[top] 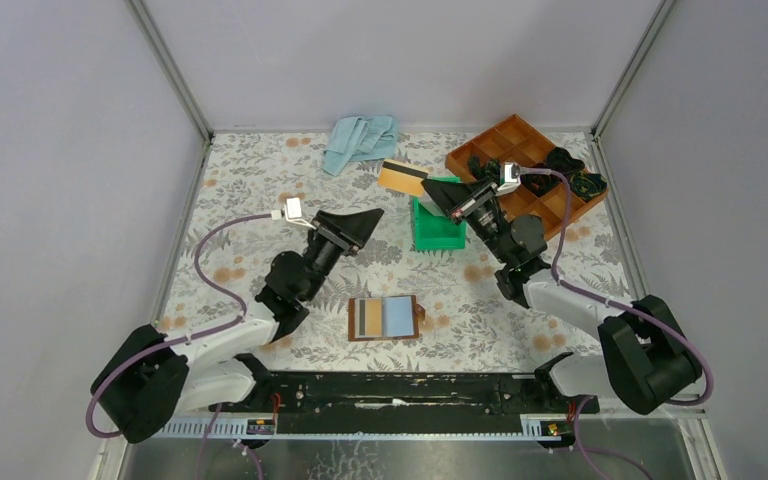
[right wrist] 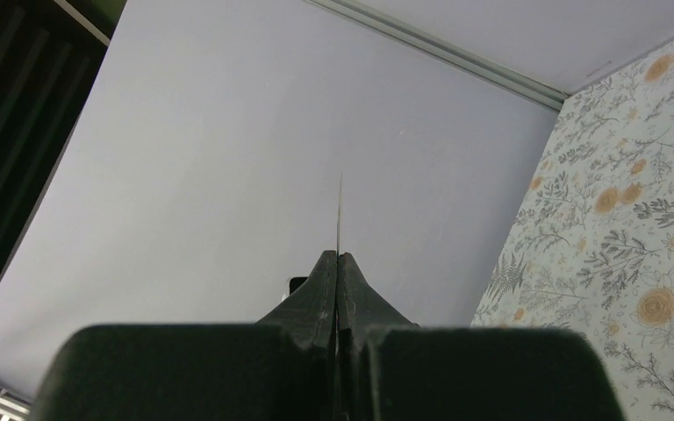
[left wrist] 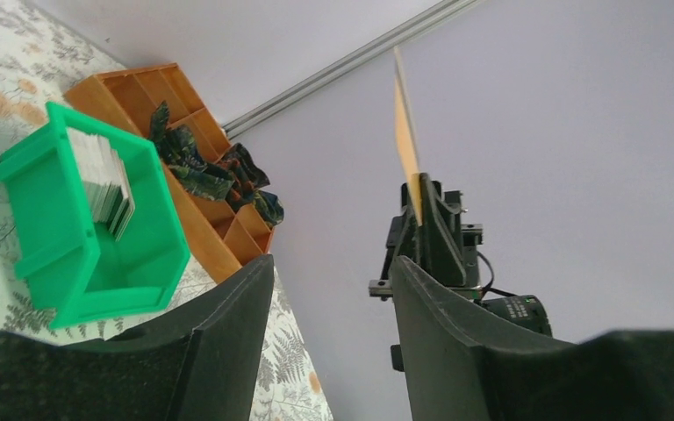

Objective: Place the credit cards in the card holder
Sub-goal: Pick up the credit card from the storage box.

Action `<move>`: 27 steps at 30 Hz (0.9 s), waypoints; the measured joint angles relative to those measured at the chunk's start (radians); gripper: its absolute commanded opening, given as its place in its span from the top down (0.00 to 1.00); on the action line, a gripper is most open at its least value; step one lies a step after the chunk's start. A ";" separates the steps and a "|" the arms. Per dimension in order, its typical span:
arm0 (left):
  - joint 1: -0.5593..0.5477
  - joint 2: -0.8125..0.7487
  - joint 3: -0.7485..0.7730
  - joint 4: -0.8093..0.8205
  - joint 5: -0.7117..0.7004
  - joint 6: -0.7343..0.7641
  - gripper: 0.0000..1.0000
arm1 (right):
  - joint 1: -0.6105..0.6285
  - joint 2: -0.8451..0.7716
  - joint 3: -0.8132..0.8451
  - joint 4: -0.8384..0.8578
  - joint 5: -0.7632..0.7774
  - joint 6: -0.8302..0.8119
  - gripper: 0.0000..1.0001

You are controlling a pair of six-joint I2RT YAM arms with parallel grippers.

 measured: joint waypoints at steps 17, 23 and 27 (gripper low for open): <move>0.124 0.204 0.110 0.174 0.237 -0.040 0.45 | 0.003 0.150 -0.031 0.177 -0.005 0.119 1.00; 0.131 0.222 0.116 0.191 0.259 -0.045 0.48 | 0.006 0.157 -0.034 0.206 -0.007 0.131 1.00; 0.132 0.232 0.120 0.197 0.266 -0.045 0.50 | 0.011 0.172 -0.034 0.224 -0.013 0.139 1.00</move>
